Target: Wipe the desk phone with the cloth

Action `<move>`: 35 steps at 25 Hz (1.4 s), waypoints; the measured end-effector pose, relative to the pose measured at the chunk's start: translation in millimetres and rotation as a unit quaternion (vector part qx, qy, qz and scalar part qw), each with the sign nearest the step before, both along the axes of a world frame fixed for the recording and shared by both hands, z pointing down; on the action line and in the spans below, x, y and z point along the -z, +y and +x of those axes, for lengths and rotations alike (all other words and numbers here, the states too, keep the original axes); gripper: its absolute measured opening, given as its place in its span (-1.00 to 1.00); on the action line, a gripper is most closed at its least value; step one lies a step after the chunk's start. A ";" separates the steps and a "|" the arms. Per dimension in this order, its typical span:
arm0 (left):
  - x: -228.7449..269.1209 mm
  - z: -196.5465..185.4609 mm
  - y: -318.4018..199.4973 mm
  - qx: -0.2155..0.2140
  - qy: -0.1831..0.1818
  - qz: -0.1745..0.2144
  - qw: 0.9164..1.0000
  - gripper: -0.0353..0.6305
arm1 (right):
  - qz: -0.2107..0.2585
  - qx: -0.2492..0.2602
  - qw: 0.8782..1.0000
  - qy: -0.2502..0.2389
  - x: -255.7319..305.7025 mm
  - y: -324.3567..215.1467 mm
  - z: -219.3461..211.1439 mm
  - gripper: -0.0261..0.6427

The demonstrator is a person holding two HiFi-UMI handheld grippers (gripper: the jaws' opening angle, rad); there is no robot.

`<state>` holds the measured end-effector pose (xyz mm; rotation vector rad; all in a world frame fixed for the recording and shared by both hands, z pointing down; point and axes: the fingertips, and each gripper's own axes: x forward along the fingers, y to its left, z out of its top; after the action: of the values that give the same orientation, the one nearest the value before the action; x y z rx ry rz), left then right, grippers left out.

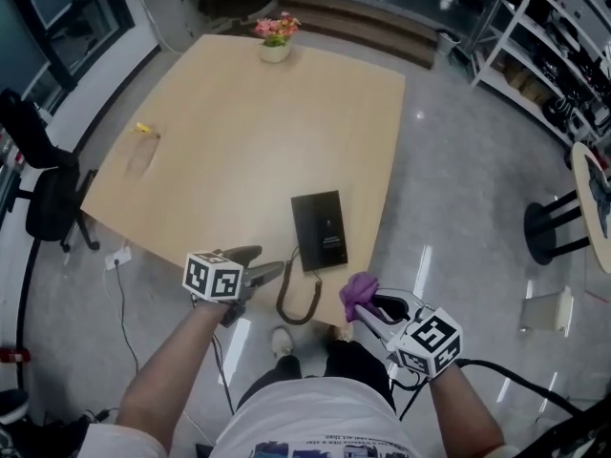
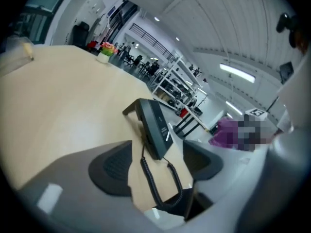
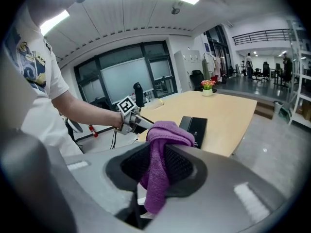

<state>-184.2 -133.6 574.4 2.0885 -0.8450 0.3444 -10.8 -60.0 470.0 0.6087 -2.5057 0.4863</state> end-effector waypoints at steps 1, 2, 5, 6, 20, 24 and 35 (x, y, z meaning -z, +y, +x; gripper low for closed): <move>3.7 -0.5 11.9 -0.001 0.001 0.014 1.000 0.08 | 0.004 -0.007 1.000 0.002 0.2 4.8 0.5 -0.66; 7.8 -1.2 23.5 0.001 0.003 0.028 1.000 -0.03 | 0.007 -0.012 1.000 0.006 0.4 10.0 1.5 -0.66; 22.4 -1.4 63.6 0.016 0.011 0.058 0.998 -0.36 | 0.008 -0.014 1.000 0.017 3.0 28.4 6.0 -0.66; 27.7 -0.8 78.2 0.023 0.009 0.067 0.997 -0.48 | 0.010 -0.011 1.000 0.018 5.2 34.5 7.5 -0.66; 100.3 132.2 262.7 0.073 -0.017 0.141 0.987 -0.88 | 0.078 0.124 0.989 -0.016 16.5 162.7 58.3 -0.66; 110.4 165.7 309.1 0.093 -0.002 0.134 0.987 -0.88 | 0.075 0.146 0.986 -0.029 18.3 205.5 76.1 -0.66; 132.7 197.9 398.5 0.073 -0.035 0.155 0.985 -0.88 | 0.102 0.135 0.985 -0.034 33.5 285.6 117.4 -0.66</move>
<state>13.7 264.9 441.8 2.2913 -1.1485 0.2183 106.6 225.6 436.5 0.3225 -2.6704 0.1535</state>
